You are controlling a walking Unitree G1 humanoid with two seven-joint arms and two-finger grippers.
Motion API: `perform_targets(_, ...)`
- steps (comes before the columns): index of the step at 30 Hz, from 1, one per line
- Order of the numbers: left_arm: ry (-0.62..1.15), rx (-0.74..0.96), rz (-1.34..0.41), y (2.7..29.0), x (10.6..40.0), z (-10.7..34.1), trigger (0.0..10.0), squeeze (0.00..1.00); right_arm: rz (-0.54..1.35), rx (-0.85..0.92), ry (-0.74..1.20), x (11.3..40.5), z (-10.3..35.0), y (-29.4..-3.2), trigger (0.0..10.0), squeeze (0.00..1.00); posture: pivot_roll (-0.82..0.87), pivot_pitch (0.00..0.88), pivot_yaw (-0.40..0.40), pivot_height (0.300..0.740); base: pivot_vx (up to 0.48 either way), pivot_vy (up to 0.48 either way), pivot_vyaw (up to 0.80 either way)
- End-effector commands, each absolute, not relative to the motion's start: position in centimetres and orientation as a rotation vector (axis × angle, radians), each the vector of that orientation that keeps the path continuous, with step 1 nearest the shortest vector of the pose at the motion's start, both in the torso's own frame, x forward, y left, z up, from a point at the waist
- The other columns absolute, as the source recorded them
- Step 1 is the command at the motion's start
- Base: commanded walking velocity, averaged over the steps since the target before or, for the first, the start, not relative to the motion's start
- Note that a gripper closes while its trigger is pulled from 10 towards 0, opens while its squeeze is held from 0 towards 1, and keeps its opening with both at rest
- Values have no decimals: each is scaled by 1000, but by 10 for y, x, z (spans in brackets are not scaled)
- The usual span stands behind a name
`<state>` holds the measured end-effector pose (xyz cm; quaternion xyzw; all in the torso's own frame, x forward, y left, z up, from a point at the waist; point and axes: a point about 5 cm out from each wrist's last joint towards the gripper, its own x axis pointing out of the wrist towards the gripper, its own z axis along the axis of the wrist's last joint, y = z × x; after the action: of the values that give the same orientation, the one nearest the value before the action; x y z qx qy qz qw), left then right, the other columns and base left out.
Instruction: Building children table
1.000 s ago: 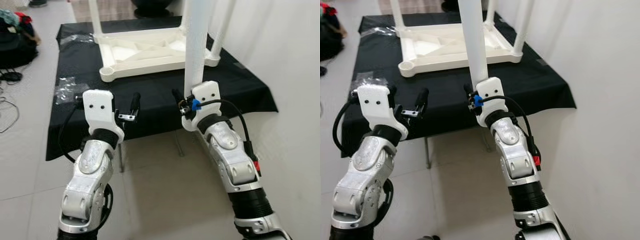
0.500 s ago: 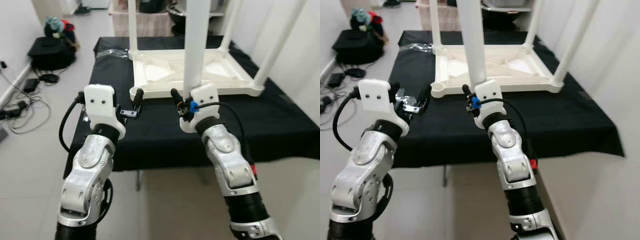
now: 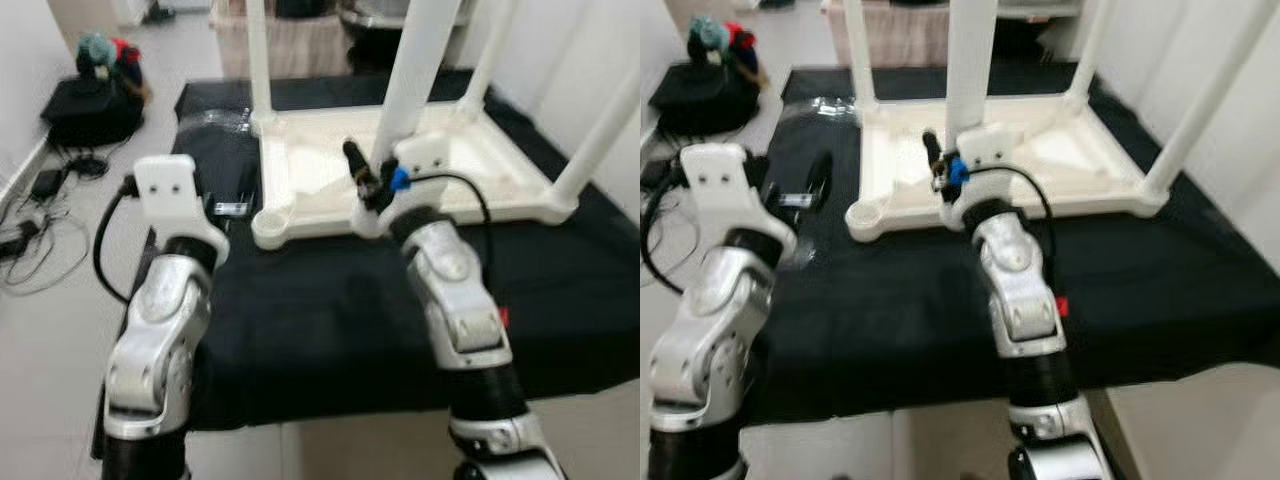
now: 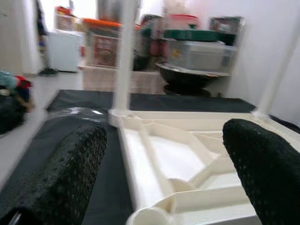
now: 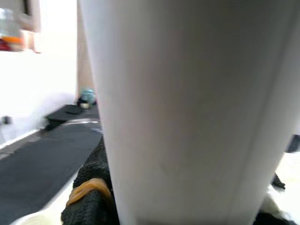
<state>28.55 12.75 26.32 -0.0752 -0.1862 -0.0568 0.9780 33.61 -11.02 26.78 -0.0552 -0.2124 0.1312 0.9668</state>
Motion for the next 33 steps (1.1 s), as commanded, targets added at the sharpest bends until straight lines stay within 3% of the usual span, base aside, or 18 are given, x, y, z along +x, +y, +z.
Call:
perform_targets(1,-380,-119,-93,131,284,263,10000,0,267,-79,-455,335,272,-110,10000,0,19,121,-77,740,0,0,0)
perform_targets(11,-349,-153,-90,129,278,257,10000,0,270,-34,-421,335,268,-109,10000,0,16,112,-86,740,0,0,0)
perform_targets(25,-344,-153,-99,128,278,257,10000,0,267,-40,-410,335,266,-109,10000,0,15,106,-79,740,0,430,0)
perform_targets(33,-351,-134,-73,130,278,260,10000,0,273,-35,-412,334,267,-108,10000,0,16,105,-80,740,0,0,0)
